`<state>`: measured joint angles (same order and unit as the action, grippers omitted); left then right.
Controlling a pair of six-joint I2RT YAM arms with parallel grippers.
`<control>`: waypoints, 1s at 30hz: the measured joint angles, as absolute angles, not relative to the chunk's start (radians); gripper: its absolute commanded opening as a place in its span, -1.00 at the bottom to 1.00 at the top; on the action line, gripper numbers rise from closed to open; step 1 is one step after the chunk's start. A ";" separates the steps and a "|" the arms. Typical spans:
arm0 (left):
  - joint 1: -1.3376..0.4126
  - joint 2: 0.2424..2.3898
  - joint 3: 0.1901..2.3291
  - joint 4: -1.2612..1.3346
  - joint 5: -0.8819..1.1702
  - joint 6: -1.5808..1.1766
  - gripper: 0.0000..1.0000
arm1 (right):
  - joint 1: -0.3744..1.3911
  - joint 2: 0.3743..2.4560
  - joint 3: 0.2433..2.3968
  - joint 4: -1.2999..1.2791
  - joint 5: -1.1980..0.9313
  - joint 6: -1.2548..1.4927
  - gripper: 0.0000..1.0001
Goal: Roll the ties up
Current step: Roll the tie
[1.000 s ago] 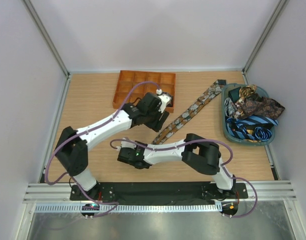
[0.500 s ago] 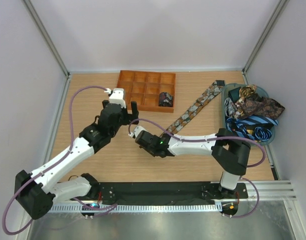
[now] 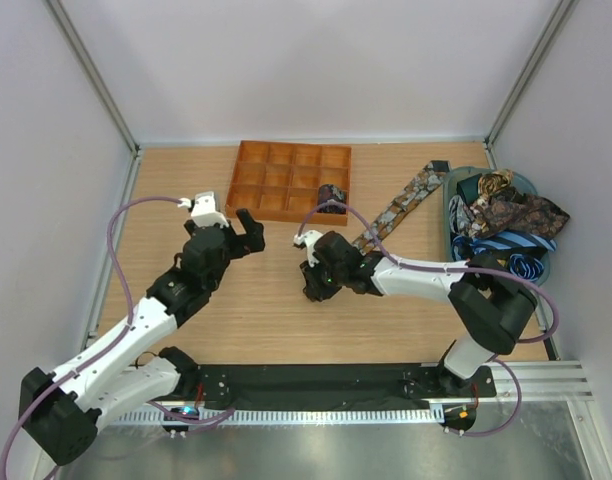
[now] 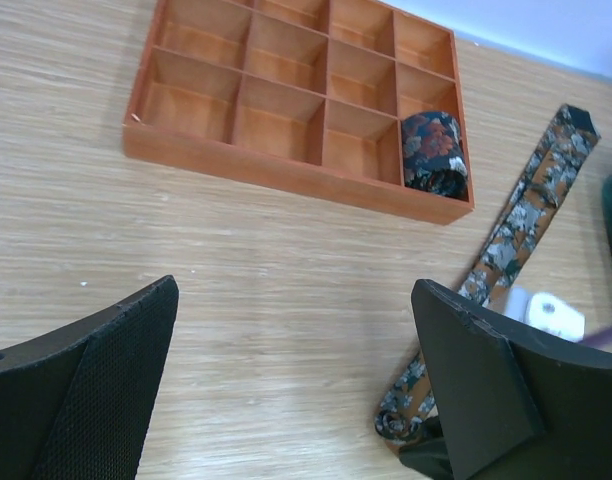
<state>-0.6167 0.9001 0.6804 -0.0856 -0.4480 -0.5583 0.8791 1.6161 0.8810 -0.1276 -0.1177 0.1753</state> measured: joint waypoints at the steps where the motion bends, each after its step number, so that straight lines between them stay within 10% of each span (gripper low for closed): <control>1: -0.617 0.907 0.672 -0.069 -0.435 -0.554 1.00 | 0.859 1.616 0.877 -0.119 -0.154 0.184 -0.61; 30: -0.784 1.416 0.645 0.187 0.109 -0.006 1.00 | 0.506 1.837 0.833 0.137 -0.767 0.379 -0.62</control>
